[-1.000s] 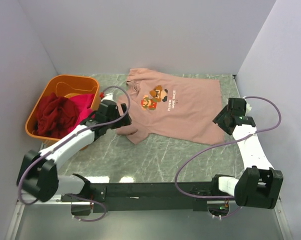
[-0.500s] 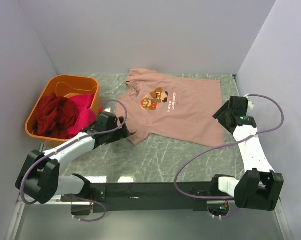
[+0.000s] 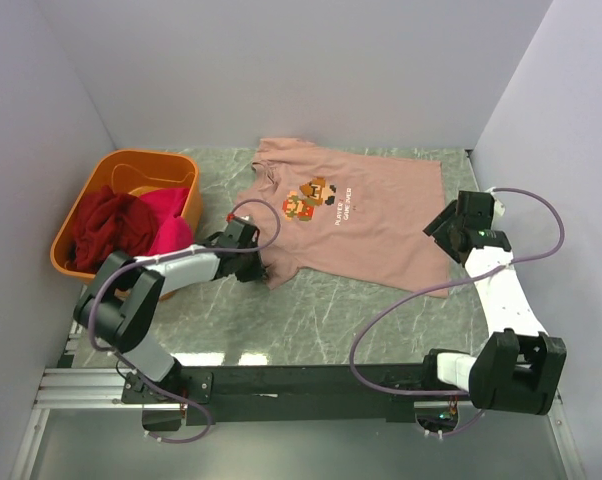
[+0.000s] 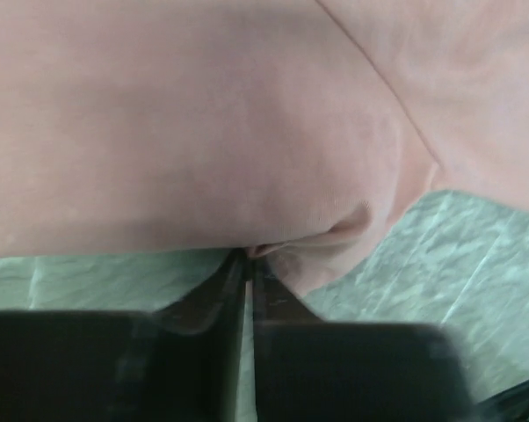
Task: Fold and stack the t-shirts
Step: Flatten the tshirt out
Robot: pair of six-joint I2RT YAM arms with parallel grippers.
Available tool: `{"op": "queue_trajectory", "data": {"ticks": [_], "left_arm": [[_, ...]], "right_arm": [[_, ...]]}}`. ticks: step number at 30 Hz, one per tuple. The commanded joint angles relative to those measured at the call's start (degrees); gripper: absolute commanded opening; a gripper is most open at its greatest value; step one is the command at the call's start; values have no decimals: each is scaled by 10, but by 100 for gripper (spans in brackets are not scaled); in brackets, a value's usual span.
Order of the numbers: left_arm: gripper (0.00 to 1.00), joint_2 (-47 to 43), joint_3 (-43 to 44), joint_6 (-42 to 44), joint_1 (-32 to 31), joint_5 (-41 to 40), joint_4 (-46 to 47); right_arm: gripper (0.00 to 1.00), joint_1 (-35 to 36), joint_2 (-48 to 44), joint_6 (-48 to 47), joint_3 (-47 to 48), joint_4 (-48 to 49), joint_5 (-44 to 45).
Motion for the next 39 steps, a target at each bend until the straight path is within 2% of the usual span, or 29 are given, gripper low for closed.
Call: {"op": "queue_trajectory", "data": {"ticks": [1,4,7,8,12,15,16,17,18,20,21,23,24,26,28,32,34,39], "left_arm": [[1,18,49,6,-21,-23,-53],[1,13,77,-24,-42,-55,-120],[1,-10,114,-62,-65,-71,-223],[1,-23,125,-86,-76,-89,-288],[1,-37,160,-129,-100,-79,-429],[1,-38,163,-162,-140,-69,-490],[4,-39,168,-168,-163,-62,-498],[8,-35,170,-173,-173,-55,-503],[28,-31,171,-173,-182,-50,-502],[53,-22,161,-175,-189,-45,-503],[70,-21,150,-178,-189,-47,-498],[80,-29,143,-188,-187,-56,-489],[90,-35,142,-190,-186,-61,-482],[97,-57,141,-198,-172,-89,-477],[98,-72,124,-200,-155,-102,-471],[94,-106,62,-169,-76,-91,-384],[90,-111,28,-165,-44,-83,-352],[77,-92,3,-144,-18,-60,-249]], "right_arm": [[70,-4,-30,8,0,28,4],[70,-4,-40,14,-13,41,-17],[68,-4,-47,19,-26,59,-37],[68,-4,-47,18,-32,66,-54],[67,-3,-34,11,-19,53,-69],[67,-4,-38,3,-27,39,-60],[67,-3,-41,2,-32,43,-60],[67,-3,-46,3,-38,45,-60],[67,-3,-47,2,-45,47,-60],[67,-3,-43,0,-50,47,-60],[67,-4,-41,-1,-52,47,-60],[67,-3,-32,-4,-54,47,-61],[67,-4,-28,-6,-55,48,-61],[67,-3,-20,-7,-54,49,-67],[68,-3,-17,-8,-54,53,-70],[68,-4,-6,-12,-53,48,-67],[68,-3,-5,-13,-55,48,-63],[67,-4,8,-13,-54,49,-66]]}}
